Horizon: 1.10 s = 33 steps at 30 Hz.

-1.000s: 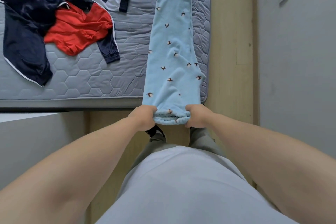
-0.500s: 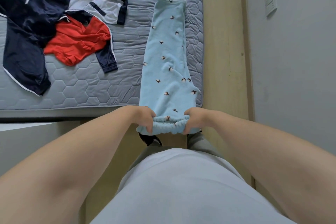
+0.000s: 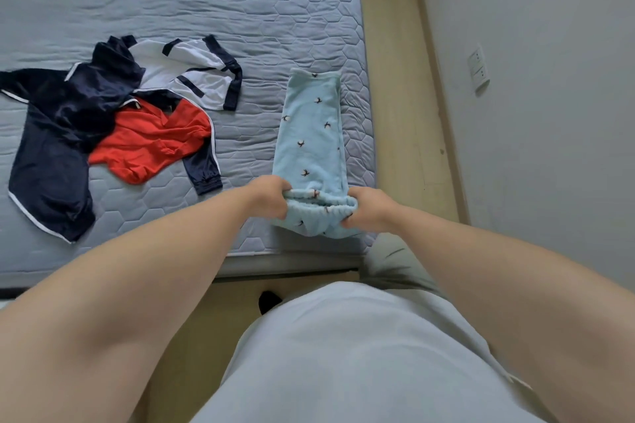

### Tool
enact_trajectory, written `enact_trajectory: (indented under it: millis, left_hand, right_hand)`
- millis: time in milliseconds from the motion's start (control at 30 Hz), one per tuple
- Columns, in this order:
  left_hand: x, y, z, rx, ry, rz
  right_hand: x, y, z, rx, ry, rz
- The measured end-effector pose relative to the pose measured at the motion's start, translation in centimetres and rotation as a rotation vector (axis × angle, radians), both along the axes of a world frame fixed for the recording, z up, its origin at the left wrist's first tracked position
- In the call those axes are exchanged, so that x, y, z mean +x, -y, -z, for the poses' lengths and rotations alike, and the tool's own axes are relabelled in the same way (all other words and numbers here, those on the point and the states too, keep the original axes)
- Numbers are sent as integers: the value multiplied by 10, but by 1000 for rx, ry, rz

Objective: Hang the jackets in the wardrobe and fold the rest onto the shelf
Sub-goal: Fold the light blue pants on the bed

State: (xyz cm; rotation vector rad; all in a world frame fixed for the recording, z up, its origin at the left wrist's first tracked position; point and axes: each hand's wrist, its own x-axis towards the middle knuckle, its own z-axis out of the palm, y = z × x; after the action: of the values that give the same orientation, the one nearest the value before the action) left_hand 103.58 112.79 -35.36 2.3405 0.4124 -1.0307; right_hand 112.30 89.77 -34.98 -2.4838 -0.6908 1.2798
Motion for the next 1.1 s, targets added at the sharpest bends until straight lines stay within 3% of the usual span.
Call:
enact_trajectory:
  millis: [233,500,667,833,1100]
  left_hand:
    - [123,-48,19,17,75,-212]
    - [318,-101,103,114,84,-498]
    - [429,-149,199,233,8,-398]
    - [479,-180,285,323,-25,-319]
    - [506,-207,359,360,24,-113]
  right_hand:
    - [149,-53,30,91,7,-14]
    - [370,-145,136,130,-193,-7]
    - [468,-197,232,128,-233,-18]
    - [519,-225,317,180,-284,22]
    - [549,-246,390,94,-89,-107]
